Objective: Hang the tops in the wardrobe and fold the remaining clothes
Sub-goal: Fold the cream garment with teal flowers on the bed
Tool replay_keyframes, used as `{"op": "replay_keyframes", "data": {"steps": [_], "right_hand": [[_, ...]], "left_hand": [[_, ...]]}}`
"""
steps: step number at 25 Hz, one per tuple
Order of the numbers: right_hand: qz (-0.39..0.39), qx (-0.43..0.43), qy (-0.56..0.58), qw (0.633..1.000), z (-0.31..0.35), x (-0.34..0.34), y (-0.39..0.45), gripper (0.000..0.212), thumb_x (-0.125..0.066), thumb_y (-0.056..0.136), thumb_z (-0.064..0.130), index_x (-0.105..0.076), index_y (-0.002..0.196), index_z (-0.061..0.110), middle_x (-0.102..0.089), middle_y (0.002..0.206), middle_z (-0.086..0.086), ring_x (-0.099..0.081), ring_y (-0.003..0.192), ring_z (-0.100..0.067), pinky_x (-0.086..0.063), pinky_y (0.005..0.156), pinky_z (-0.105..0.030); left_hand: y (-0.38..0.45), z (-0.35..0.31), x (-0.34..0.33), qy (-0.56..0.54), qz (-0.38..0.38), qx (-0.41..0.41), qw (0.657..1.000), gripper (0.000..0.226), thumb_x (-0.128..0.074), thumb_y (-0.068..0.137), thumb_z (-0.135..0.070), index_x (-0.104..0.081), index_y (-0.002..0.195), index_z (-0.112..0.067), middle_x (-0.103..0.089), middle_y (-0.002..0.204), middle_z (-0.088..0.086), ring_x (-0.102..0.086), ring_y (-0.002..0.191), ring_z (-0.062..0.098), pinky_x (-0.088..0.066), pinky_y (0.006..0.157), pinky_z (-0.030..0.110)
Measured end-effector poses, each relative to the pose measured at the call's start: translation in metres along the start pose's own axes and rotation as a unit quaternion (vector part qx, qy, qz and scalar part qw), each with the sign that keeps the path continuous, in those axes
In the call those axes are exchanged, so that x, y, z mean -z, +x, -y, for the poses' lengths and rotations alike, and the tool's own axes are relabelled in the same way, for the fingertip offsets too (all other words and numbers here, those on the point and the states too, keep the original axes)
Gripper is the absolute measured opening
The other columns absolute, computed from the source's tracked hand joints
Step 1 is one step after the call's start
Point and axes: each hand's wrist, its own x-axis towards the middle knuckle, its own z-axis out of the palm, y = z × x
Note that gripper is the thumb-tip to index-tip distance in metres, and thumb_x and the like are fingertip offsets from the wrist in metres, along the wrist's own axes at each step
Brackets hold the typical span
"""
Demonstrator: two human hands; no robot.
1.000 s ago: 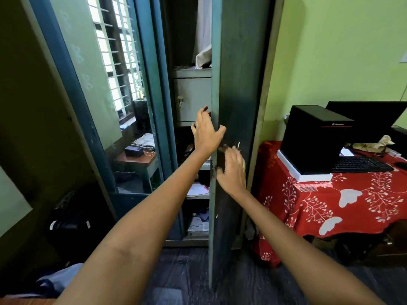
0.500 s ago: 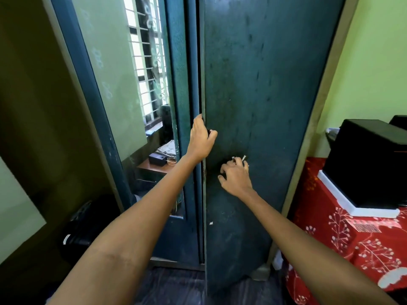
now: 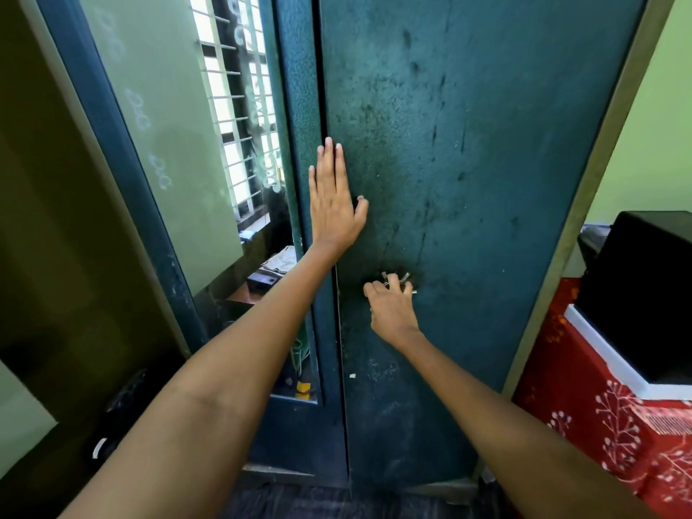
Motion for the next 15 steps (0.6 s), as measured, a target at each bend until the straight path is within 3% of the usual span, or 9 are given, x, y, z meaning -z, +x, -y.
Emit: {"op": "replay_keyframes", "data": {"steps": [3, 8, 15], "right_hand": [[-0.003, 0.006, -0.001, 1.000, -0.003, -0.004, 0.010, 0.041, -0.053, 0.085, 0.004, -0.042, 0.124, 0.014, -0.049, 0.127, -0.004, -0.030, 0.126, -0.029, -0.026, 0.105, -0.055], [-0.013, 0.009, -0.009, 1.000, -0.006, -0.008, 0.023, 0.049, -0.055, 0.084, 0.005, -0.040, 0.130, 0.013, -0.048, 0.130, -0.003, -0.029, 0.127, -0.029, -0.027, 0.104, -0.053], [-0.036, 0.011, -0.027, 0.999, -0.009, -0.017, 0.037, 0.053, -0.054, 0.084, 0.007, -0.037, 0.134, 0.013, -0.047, 0.130, -0.004, -0.029, 0.128, -0.029, -0.025, 0.104, -0.052]], "left_hand": [[0.018, 0.003, -0.011, 0.026, -0.001, -0.012, 1.000, 0.081, -0.054, 0.082, -0.027, -0.016, 0.147, 0.001, -0.015, 0.155, 0.019, -0.010, 0.144, 0.031, -0.002, 0.117, 0.042], [0.027, 0.004, -0.028, 0.085, -0.004, 0.023, 0.996, 0.077, -0.039, 0.093, -0.048, -0.012, 0.148, -0.002, -0.014, 0.156, 0.016, -0.011, 0.144, 0.032, 0.021, 0.112, 0.036], [0.037, 0.014, -0.045, 0.124, -0.024, 0.019, 0.992, 0.077, -0.039, 0.093, -0.051, -0.018, 0.147, 0.000, -0.021, 0.154, 0.018, -0.018, 0.142, 0.033, 0.017, 0.113, 0.041]]}}
